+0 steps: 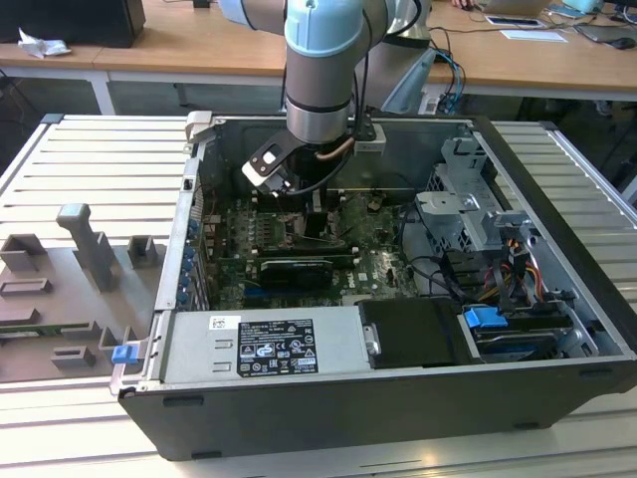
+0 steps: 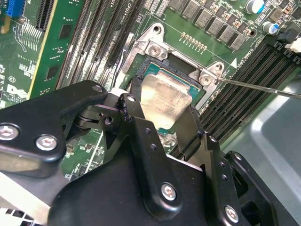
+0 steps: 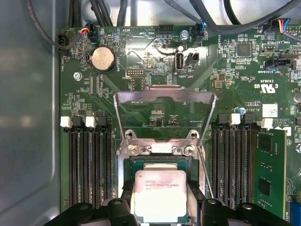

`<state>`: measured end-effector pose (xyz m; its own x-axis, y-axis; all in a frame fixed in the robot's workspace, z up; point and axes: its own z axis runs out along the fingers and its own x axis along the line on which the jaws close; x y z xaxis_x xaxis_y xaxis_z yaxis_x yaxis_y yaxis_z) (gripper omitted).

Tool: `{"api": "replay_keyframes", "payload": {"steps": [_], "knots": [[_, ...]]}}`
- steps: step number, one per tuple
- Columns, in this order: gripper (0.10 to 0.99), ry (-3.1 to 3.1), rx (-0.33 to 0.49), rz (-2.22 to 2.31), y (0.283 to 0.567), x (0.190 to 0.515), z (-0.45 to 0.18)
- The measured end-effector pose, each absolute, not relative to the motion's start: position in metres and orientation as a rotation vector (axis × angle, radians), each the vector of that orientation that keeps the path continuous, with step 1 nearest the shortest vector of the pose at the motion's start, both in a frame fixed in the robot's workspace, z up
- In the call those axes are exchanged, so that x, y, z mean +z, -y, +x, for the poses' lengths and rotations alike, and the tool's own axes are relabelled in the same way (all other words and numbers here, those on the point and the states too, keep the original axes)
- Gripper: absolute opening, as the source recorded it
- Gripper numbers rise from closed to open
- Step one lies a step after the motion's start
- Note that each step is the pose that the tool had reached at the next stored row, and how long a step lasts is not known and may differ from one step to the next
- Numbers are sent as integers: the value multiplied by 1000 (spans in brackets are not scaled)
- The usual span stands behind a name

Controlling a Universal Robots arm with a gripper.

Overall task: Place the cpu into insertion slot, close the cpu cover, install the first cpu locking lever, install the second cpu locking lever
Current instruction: 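Place the cpu into insertion slot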

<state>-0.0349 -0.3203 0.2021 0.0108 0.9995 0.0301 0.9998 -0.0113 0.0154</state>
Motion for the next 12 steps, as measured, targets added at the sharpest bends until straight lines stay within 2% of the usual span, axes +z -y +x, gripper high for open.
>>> {"api": "replay_keyframes", "payload": {"steps": [3,4,11,12], "knots": [[537,2202,-50,-2226,320,202,-35],[604,2202,-50,-2226,320,202,-35],[604,2201,-51,-2226,320,210,-35],[525,2202,-51,-2226,320,213,-35]]}}
